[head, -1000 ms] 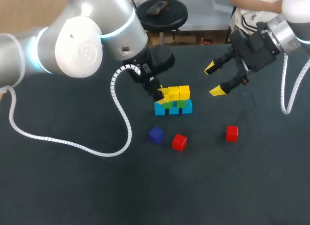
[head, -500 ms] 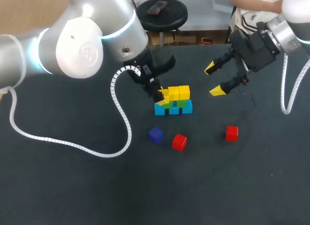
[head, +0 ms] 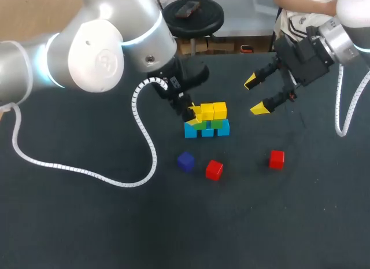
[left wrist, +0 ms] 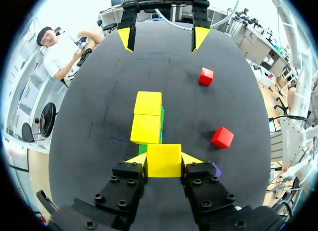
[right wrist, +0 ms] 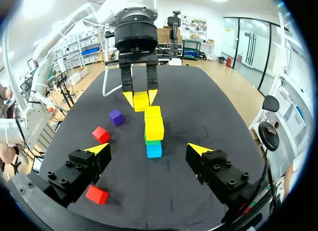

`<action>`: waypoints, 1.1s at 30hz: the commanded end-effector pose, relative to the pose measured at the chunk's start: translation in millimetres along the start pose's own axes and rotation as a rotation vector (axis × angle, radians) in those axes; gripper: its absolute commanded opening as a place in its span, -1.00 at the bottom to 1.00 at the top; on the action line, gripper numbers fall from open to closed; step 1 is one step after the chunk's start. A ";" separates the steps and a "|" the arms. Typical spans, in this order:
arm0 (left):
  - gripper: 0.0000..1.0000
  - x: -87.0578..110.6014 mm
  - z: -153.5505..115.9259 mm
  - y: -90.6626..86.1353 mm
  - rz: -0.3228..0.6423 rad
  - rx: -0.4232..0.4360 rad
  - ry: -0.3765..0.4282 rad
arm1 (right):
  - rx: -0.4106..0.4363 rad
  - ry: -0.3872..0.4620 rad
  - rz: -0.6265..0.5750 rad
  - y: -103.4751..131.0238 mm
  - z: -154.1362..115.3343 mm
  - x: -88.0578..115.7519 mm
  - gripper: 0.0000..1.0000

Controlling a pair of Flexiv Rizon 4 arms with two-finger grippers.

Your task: Place the blue cubes, place green cubes on the blue cubes, place the yellow cubes on the green cubes, then place the red cubes on the yellow cubes, and place purple cube on the red cubes.

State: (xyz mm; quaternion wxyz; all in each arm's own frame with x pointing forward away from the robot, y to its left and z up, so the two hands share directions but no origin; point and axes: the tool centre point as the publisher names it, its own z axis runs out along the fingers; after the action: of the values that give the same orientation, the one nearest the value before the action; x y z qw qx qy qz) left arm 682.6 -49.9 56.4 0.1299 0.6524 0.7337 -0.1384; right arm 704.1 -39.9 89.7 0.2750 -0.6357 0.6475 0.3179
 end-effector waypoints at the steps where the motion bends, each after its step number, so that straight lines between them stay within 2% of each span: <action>1: -1.00 -2.7 0.9 4.4 0.005 0.009 0.004 | 0.002 -0.001 -0.001 0.9 -0.2 0.1 1.00; 33: -1.00 -2.5 5.8 4.9 -0.003 0.015 0.002 | 0.002 -0.001 -0.001 0.9 -0.2 0.1 1.00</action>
State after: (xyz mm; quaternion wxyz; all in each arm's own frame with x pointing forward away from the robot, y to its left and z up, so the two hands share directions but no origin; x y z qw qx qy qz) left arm 685.1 -53.2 52.2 0.1261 0.6512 0.7347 -0.1424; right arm 704.1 -39.9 89.7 0.2750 -0.6357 0.6475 0.3179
